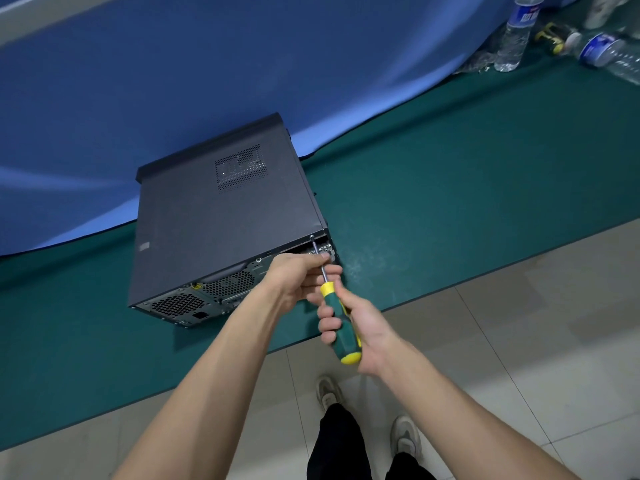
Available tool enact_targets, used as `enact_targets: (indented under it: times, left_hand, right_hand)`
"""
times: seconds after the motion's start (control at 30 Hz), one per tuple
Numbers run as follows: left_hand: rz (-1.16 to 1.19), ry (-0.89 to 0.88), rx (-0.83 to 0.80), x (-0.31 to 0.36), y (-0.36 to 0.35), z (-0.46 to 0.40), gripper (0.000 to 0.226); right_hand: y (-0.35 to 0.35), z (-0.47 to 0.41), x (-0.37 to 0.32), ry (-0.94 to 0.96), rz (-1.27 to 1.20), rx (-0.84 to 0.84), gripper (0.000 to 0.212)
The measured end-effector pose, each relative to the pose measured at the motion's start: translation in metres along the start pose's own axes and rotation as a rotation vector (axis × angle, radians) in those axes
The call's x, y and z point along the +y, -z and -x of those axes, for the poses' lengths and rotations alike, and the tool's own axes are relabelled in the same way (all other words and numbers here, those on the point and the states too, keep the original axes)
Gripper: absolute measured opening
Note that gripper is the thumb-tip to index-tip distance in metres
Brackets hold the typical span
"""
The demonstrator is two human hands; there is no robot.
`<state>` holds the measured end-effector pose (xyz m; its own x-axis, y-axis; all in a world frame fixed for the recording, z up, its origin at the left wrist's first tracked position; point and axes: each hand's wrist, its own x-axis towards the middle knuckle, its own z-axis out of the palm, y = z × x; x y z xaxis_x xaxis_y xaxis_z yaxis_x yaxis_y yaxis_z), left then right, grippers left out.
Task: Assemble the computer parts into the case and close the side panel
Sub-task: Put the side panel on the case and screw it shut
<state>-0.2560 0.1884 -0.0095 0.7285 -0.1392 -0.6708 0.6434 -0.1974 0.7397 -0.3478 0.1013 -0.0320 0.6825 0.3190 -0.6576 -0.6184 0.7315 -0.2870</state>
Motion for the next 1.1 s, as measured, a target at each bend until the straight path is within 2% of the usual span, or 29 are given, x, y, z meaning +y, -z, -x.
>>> enact_targets:
  times: [0.03,0.1,0.17,0.23,0.3,0.37,0.43,0.53,0.6,0.63,0.7,0.73,0.8,0.9,0.93,1.0,1.07,1.1]
  left_hand:
    - [0.017,-0.001,0.005,-0.001,-0.001,0.000,0.010]
    - [0.017,-0.020,0.037,-0.002,-0.004,0.001,0.010]
    - [0.030,-0.027,0.060,-0.003,-0.007,0.001,0.011]
    - [0.052,-0.022,0.064,-0.005,-0.007,0.002,0.010]
    - [0.069,-0.019,0.068,-0.005,-0.006,0.003,0.011]
    - [0.055,-0.029,0.076,-0.004,-0.005,0.003,0.012]
    - [0.014,-0.037,0.094,-0.002,-0.006,0.003,0.012]
    - [-0.011,-0.025,0.102,-0.003,-0.007,0.002,0.012]
    - [0.013,-0.018,0.099,-0.005,-0.007,0.002,0.011]
    - [0.032,-0.018,0.100,-0.005,-0.007,0.002,0.010]
    - [0.059,-0.025,0.107,-0.005,-0.008,0.002,0.011]
    - [0.059,-0.032,0.112,-0.004,-0.009,0.002,0.011]
    - [0.044,-0.041,0.124,-0.003,-0.011,0.002,0.011]
    - [0.032,-0.040,0.140,-0.005,-0.014,0.001,0.010]
    - [0.040,-0.040,0.147,-0.007,-0.014,0.001,0.010]
    - [0.081,-0.041,0.148,-0.009,-0.014,0.003,0.009]
    - [0.135,-0.040,0.133,-0.007,-0.013,0.004,0.010]
    - [0.153,-0.039,0.127,-0.006,-0.013,0.005,0.011]
  right_hand:
    - [0.003,0.001,-0.003,-0.020,-0.011,-0.047,0.046]
    - [0.006,0.002,-0.006,-0.010,0.151,-0.018,0.049]
    - [0.004,0.000,-0.004,0.041,0.346,0.086,0.040]
    - [0.000,-0.001,-0.001,0.113,0.401,0.183,0.027]
    - [0.000,-0.001,0.001,0.071,0.213,0.119,0.027]
    - [0.003,0.002,-0.002,-0.020,-0.017,-0.026,0.033]
    - [0.006,0.006,-0.002,-0.019,0.035,-0.056,0.038]
    - [0.007,-0.001,0.005,0.066,0.363,0.134,0.043]
    - [0.005,-0.002,0.007,0.124,0.435,0.252,0.045]
    - [0.005,-0.002,0.007,0.101,0.353,0.224,0.047]
    - [0.004,0.002,0.000,-0.035,0.070,0.051,0.047]
    - [0.006,0.005,-0.004,-0.079,0.007,-0.011,0.047]
    - [0.008,0.009,-0.009,-0.068,0.129,0.005,0.047]
    - [0.008,0.002,-0.002,0.116,0.574,0.236,0.036]
    - [0.006,0.000,0.001,0.182,0.641,0.307,0.034]
    - [0.004,-0.001,0.006,0.200,0.504,0.294,0.036]
    - [-0.001,0.004,0.004,0.060,0.156,0.140,0.041]
    - [0.000,0.007,0.002,0.002,0.057,0.078,0.043]
